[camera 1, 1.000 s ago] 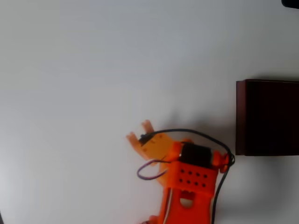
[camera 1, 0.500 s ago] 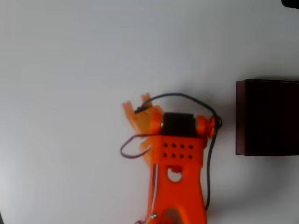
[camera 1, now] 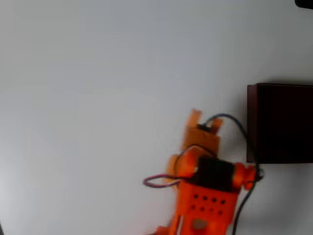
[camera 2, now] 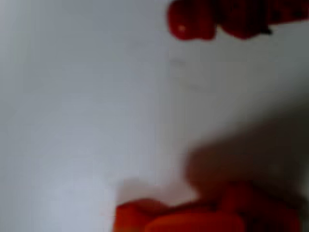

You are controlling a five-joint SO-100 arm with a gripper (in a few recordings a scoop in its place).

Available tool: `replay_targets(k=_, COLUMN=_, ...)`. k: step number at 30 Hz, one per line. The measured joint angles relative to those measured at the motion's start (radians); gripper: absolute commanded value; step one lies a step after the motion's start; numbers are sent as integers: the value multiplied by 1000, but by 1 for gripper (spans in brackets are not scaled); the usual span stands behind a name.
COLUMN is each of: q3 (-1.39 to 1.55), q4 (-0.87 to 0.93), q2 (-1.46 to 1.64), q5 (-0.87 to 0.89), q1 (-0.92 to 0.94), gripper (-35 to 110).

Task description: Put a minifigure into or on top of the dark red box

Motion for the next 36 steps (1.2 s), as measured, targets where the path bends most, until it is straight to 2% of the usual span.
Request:
replay_targets(k=4, q3=25, q4=-2, q2=-21, q5=186, q1=23, gripper=25)
replay_targets(k=9, q3=-46, q4=0, q2=-175, q5=322, q1=44, gripper=25)
replay_targets(k=19, q3=-212, q4=-18, q2=-368, q5=646, q1=-18, gripper=25)
replay_targets(k=26, q3=-192, q4=-147, q2=-357, q5=792, q1=35, gripper=24)
replay_targets(k=31, q3=31, q4=-387, q2=-218, q5=877, q1=87, gripper=25)
replay_targets(k=34, q3=61, q4=-374, q2=-175, q5=888, q1=149, gripper=26)
replay_targets(k=36, q3=26, q4=-296, q2=-175, q5=871, q1=209, gripper=26)
